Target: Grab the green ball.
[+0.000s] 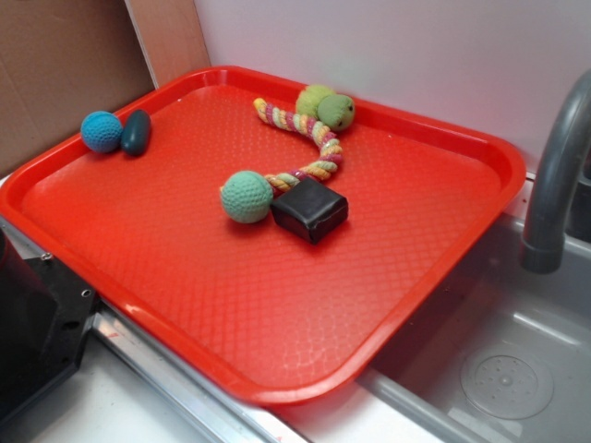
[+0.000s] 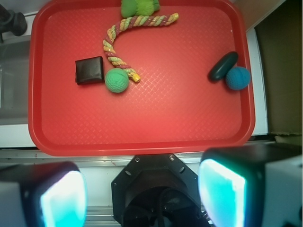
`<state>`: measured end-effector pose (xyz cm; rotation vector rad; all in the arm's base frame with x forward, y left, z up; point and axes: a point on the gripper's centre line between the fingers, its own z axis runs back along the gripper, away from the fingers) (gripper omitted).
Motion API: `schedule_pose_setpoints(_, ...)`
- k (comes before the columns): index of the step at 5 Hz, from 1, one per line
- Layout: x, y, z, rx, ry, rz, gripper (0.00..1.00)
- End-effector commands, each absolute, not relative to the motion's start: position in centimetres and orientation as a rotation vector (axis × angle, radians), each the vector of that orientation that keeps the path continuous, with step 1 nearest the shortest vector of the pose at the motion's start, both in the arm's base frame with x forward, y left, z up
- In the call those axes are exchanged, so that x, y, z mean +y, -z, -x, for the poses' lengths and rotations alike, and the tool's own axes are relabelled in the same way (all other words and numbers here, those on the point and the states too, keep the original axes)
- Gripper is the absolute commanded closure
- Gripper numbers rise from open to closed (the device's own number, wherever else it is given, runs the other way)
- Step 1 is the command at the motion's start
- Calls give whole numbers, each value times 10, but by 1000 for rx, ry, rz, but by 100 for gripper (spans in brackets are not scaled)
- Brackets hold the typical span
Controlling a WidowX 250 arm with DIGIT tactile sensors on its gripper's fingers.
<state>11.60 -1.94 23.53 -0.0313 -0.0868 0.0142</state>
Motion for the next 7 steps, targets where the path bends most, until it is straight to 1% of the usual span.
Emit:
schedule_pose_setpoints(1,-19,-235,-116,-87,-14,31,0)
schedule_pose_setpoints(2,-21,-191,-142,-85,-22,13,0)
schedule_pose_setpoints(3,-24,-160,-162,-113,-99,19,0)
schedule_pose_setpoints(4,-39,-129,-183,-158,-212,45,0)
schedule_pose_setpoints(5,-54,-105,-194,-196,-370,101,0)
schedule_pose_setpoints(6,-54,-76,-211,-126,-596,149,0)
schedule_pose_setpoints(7,-49,-57,-221,-93,-618,145,0)
